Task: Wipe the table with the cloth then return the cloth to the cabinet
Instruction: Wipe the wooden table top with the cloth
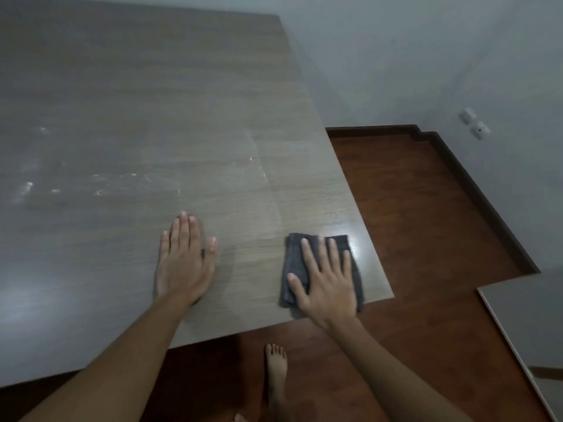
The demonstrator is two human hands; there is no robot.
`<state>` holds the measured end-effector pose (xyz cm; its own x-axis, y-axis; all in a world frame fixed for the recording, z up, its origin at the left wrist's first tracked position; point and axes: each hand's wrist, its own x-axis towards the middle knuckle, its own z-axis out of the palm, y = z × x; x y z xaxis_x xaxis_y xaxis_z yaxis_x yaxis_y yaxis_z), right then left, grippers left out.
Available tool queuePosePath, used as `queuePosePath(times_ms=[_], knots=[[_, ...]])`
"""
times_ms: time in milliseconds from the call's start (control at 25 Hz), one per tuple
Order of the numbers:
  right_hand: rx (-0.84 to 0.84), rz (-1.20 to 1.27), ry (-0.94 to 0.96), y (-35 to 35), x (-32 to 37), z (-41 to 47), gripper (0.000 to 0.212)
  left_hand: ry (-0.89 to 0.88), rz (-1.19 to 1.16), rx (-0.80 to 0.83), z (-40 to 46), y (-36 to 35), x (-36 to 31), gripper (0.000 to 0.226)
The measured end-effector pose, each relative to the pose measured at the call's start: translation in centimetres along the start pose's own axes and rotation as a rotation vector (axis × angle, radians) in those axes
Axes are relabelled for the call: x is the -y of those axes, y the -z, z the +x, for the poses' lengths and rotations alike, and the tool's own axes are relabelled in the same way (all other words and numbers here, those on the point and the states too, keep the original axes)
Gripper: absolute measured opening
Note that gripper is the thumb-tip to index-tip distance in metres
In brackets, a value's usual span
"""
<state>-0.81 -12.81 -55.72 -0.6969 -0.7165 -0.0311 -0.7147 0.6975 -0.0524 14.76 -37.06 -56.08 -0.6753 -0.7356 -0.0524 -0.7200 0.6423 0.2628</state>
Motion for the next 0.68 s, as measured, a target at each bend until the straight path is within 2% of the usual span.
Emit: queuePosePath(times_ms=[120,240,440,520,600,680], knots=[[0.008,0.043,0.142,-0.4,5.1,-1.2,0.078,-0.045,0.0,0.002,-0.6,0.0,0.7,0.082],[-0.032,0.088,0.215,-0.3,6.1,-1.8,0.076,-0.029,0.02,-0.004,-1.0,0.0,0.9,0.082],[-0.144,0.039,0.118,0.2,-5.0,-3.4,0.074,-0.026,0.014,-0.003,-0.9,0.1,0.8,0.085],[-0.133,0.036,0.068,0.5,-9.8,-4.2,0.073,-0.025,0.023,-0.017,-1.1,-0.1,0.6,0.084],[-0.144,0.057,0.035,0.2,-11.5,-4.1,0.072,-0.023,0.021,-0.013,-1.1,-0.2,0.6,0.083],[-0.189,0.067,-0.018,-0.3,-9.8,-4.2,0.071,-0.016,0.016,-0.003,-1.1,-0.2,0.8,0.082]])
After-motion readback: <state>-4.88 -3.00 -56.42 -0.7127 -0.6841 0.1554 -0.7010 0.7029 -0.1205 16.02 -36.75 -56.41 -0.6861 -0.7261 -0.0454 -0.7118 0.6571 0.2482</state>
